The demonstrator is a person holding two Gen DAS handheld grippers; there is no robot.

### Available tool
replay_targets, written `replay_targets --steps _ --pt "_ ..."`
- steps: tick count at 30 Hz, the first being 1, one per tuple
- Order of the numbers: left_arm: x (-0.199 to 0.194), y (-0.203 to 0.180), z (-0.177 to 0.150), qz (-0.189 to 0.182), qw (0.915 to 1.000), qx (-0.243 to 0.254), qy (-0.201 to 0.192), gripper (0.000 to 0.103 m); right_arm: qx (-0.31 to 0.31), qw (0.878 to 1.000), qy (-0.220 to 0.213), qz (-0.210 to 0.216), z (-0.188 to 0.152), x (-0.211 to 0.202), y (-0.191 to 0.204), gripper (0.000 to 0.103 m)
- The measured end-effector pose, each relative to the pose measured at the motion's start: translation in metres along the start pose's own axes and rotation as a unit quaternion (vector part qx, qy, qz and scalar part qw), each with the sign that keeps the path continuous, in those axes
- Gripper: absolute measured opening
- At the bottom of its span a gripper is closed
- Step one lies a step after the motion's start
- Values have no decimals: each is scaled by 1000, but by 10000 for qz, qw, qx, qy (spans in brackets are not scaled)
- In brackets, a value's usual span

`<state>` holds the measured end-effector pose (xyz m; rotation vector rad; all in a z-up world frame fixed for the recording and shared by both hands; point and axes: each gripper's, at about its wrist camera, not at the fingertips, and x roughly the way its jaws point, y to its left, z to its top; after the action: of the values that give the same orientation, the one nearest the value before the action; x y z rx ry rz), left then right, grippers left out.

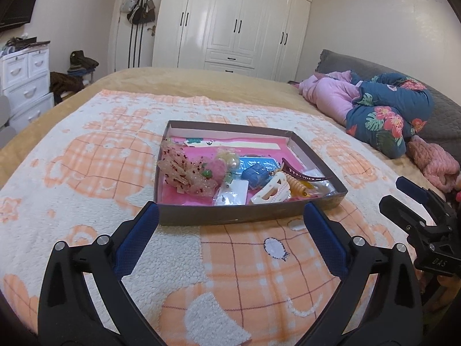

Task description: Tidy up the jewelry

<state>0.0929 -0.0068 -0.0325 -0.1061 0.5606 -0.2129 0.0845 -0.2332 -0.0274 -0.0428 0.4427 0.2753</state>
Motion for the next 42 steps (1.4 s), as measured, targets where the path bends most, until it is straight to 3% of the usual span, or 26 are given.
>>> replay_targets --steps 14,32,42 --pt "-15 -1 -6 208 9991 59 -357 92 45 9996 -250 -156 -9 -13 1 97" --pt "-29 -4 -11 273 9960 139 -833 92 -69 9932 -1112 -338 -14 -37 6 97" --pt "-32 -12 -14 286 9939 289 -1020 92 -127 9894 -1351 -525 -19 -41 8 97"
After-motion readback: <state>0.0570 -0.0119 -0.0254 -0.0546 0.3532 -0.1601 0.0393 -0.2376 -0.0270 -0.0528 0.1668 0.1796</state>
